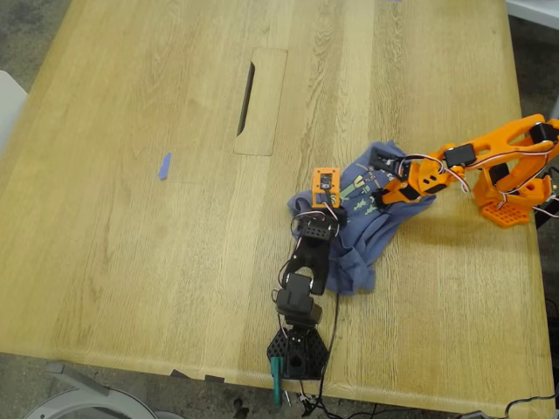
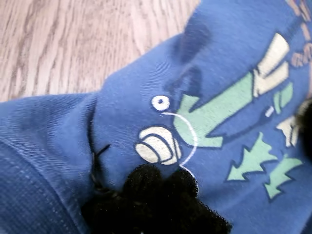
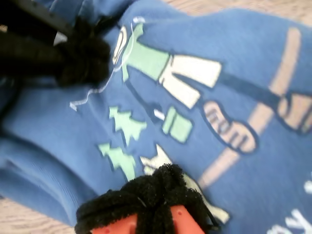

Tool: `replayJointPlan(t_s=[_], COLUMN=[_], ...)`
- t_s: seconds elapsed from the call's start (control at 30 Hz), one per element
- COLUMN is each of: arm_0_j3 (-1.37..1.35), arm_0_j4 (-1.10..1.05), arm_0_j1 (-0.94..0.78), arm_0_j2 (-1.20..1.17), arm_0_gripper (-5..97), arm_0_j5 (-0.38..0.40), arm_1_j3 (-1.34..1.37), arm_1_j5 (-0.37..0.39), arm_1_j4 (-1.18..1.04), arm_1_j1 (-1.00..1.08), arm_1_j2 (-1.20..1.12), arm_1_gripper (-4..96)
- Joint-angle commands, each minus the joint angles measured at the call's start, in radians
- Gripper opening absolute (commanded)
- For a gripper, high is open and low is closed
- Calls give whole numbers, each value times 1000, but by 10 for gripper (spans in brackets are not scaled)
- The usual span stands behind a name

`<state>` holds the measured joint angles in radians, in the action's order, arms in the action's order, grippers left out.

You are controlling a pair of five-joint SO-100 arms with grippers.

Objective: Fold a T-shirt

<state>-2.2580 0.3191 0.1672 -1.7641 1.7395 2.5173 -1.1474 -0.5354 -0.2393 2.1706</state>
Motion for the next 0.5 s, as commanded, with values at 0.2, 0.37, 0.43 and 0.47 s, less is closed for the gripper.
replayJointPlan(t_s=[0.2,0.37,0.43,0.47], arm_0_j3=[153,141,127,118], arm_0_j4=[18,52,63,69], arm_0_j1=[-175,-222,-247,-261], arm_0_j2=[17,-23,-43,-54], arm_0_gripper=[-1,-1,-1,-1], arm_0_j5=[5,9,9,9], arm_1_j3=[189,250,259,262], arm_1_j5=[8,6,3,3], arm_1_j4=[-107,-202,-235,-249], arm_1_j1=[55,83,97,104], arm_1_j2=[288,428,465,480], arm_1_gripper=[1,1,1,1])
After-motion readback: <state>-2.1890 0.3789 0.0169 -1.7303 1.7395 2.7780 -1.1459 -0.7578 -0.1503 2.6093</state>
